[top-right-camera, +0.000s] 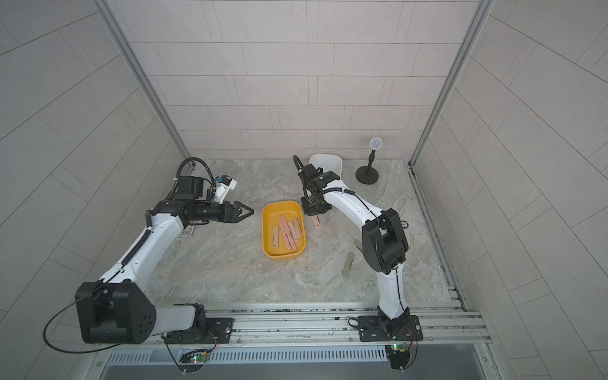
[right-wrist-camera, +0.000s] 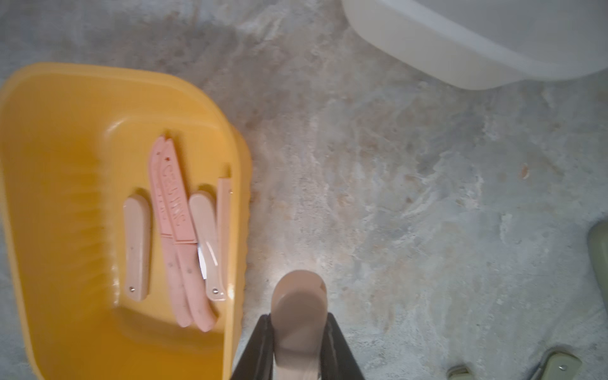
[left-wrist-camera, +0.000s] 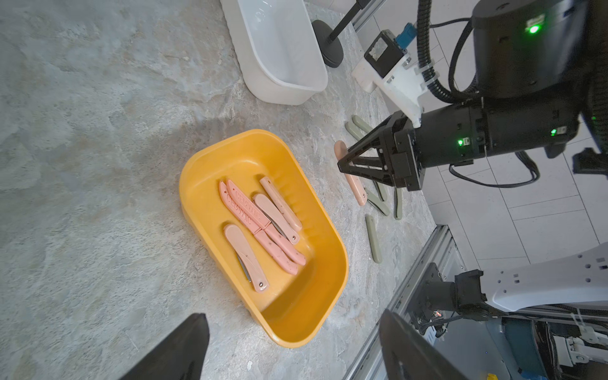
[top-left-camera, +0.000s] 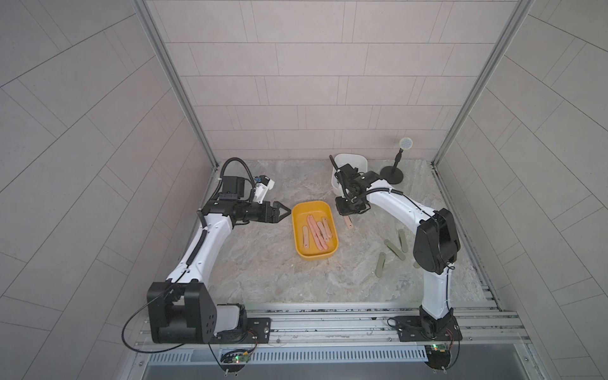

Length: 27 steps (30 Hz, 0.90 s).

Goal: Place the fruit knives into the storage box by color
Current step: Pick up the fruit knife from the center of the board, then place the fruit knife in the storage box.

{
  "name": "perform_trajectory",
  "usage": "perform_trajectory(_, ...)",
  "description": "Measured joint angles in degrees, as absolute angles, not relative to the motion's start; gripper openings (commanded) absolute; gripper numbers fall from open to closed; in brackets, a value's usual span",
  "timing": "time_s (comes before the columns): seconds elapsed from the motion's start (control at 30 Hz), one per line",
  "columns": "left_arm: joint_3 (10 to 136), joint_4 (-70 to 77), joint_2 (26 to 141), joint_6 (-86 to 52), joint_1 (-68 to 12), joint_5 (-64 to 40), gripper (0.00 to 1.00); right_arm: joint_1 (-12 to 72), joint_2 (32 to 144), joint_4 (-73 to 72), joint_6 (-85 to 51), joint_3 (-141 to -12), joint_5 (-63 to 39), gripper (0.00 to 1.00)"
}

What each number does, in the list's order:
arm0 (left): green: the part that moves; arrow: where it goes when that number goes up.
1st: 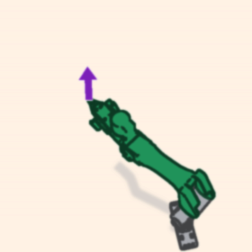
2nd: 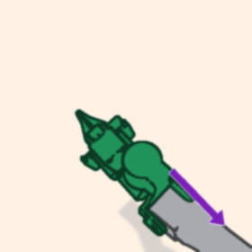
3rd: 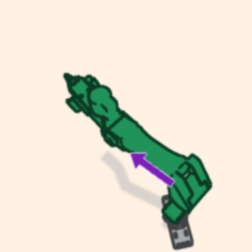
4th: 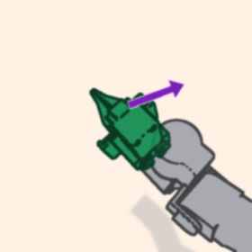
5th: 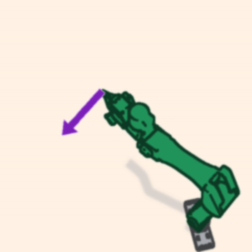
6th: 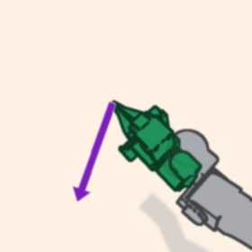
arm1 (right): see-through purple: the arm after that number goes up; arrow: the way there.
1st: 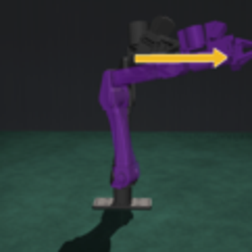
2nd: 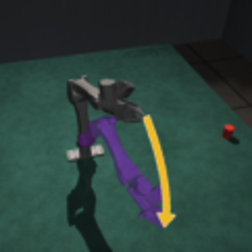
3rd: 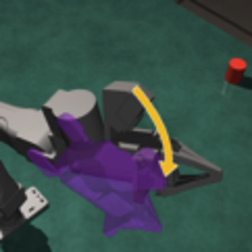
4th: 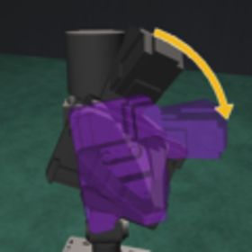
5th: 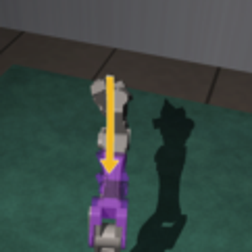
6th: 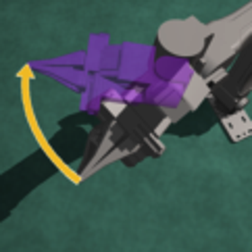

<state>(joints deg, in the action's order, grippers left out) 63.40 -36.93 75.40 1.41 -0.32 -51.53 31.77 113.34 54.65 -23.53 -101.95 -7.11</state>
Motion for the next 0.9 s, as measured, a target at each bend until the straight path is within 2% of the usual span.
perform_trajectory(0.37, 58.65, -38.00, 72.29, 3.01, 0.99, -53.69, 0.88, 41.52, 116.66, 51.22, -29.06, -105.27, -8.64, 0.22)
perform_trajectory(0.67, 57.49, -36.10, 73.12, 2.33, 1.02, -54.11, 0.88, 41.21, 123.17, 49.06, -31.22, -105.27, -8.84, 0.23)
perform_trajectory(0.9, 56.99, -35.14, 75.46, 2.17, 1.02, -53.74, 0.88, 39.94, 123.87, 48.84, -31.05, -105.27, -9.10, 0.25)
